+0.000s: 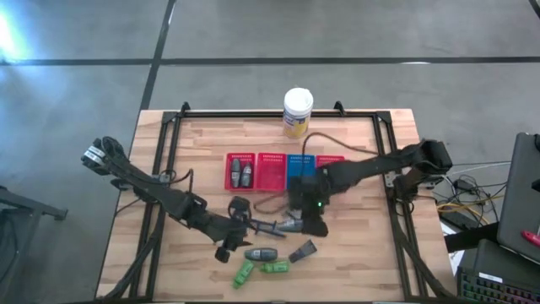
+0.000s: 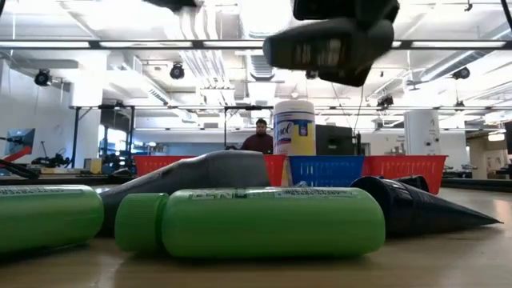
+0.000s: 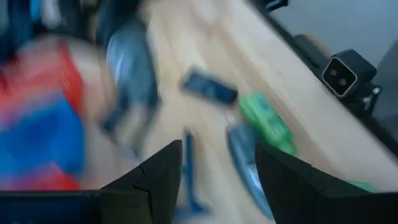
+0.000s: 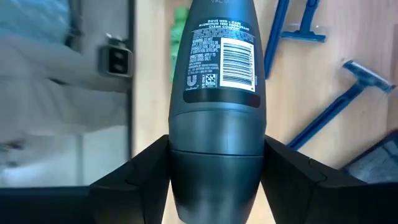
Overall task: Pick & Place Travel size toiletries
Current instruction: Put the black deodorant into the left red bin
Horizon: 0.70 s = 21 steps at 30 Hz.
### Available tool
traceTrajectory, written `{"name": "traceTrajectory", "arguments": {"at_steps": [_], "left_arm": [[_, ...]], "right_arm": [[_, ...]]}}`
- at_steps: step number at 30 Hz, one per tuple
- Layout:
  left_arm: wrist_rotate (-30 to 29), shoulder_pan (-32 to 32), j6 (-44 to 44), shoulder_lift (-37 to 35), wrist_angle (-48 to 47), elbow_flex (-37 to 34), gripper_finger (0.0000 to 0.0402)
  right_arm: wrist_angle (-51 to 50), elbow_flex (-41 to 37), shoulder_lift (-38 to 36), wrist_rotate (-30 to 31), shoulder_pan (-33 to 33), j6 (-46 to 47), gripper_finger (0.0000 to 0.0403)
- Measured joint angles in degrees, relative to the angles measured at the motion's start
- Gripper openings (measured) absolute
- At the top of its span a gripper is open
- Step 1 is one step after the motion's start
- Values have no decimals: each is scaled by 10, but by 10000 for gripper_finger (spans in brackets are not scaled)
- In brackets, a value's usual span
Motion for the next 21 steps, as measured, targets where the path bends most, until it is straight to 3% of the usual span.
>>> {"name": "traceTrajectory", "arguments": {"at_steps": [3, 8, 13, 21], "left_arm": [[-64, -2, 129, 11, -1, 40, 206], [-261, 6, 205, 49, -3, 90, 206], [-278, 16, 267, 77, -4, 101, 207], [-350, 11, 253, 68, -31, 88, 207]], "right_arm": [[0, 0, -11, -26, -14, 21, 198], [3, 11, -14, -31, -23, 28, 198], [33, 24, -18, -24, -33, 47, 201], [6, 23, -30, -18, -70, 41, 197]]}}
